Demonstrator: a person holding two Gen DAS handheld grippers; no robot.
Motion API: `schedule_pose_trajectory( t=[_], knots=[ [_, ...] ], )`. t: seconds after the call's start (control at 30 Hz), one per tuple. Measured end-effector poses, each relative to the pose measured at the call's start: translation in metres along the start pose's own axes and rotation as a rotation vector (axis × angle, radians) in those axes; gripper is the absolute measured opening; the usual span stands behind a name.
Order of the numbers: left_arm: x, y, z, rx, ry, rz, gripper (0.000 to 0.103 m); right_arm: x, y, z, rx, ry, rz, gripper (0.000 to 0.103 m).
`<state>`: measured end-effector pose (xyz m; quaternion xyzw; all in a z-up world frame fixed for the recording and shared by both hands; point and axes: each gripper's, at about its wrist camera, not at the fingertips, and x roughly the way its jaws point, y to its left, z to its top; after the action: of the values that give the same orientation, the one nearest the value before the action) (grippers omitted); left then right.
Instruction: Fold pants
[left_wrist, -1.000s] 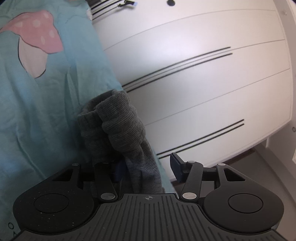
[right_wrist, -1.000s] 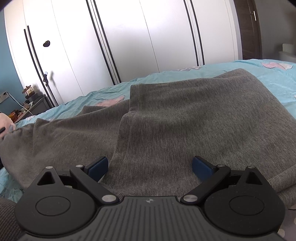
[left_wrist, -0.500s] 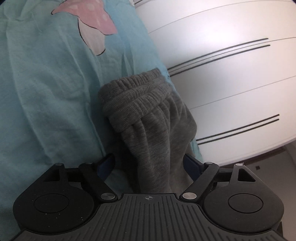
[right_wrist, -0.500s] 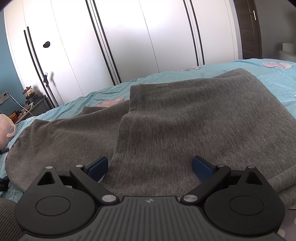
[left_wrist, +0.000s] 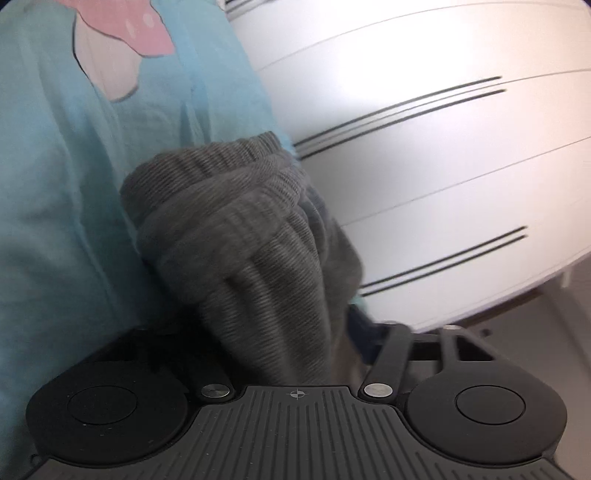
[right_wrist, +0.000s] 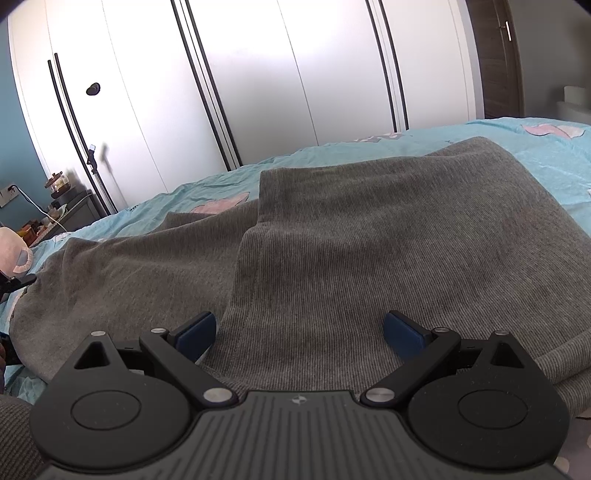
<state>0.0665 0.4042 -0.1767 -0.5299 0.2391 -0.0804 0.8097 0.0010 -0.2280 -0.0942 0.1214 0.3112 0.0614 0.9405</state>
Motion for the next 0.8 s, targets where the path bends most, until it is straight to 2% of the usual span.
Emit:
schedule_pose_trajectory(
  t=[0.07,0.13,0.23,0.3,0.4,0.43,0.63,0.8],
  knots=[
    [0.006,0.003,0.0,0.021,0.005,0.037,0.057,0.0,0.0,0.0,-0.001,-0.001,-0.002,0.098],
    [0.019,0.005,-0.001,0.027,0.027,0.132,0.056,0.002,0.001,0.0,-0.005,-0.004,-0.005,0.098],
    [0.03,-0.003,0.001,0.018,0.007,0.175,0.058,0.003,0.002,0.0,-0.012,-0.006,-0.009,0.098],
    [0.032,-0.008,0.002,0.018,0.008,0.219,0.054,0.003,0.003,0.0,-0.018,-0.003,-0.012,0.098],
    [0.033,-0.024,-0.001,0.064,0.019,0.281,0.033,0.004,0.003,0.002,-0.03,0.008,-0.009,0.098],
    [0.033,-0.029,-0.002,0.075,0.023,0.298,0.031,0.004,0.003,0.003,-0.029,0.009,-0.005,0.098],
    [0.043,-0.067,-0.011,0.145,0.015,0.395,0.028,-0.001,0.003,0.013,-0.038,0.042,0.008,0.098],
    [0.058,-0.082,-0.015,0.138,0.011,0.429,0.023,-0.012,-0.005,0.016,0.005,0.043,0.001,0.098]
  ],
)
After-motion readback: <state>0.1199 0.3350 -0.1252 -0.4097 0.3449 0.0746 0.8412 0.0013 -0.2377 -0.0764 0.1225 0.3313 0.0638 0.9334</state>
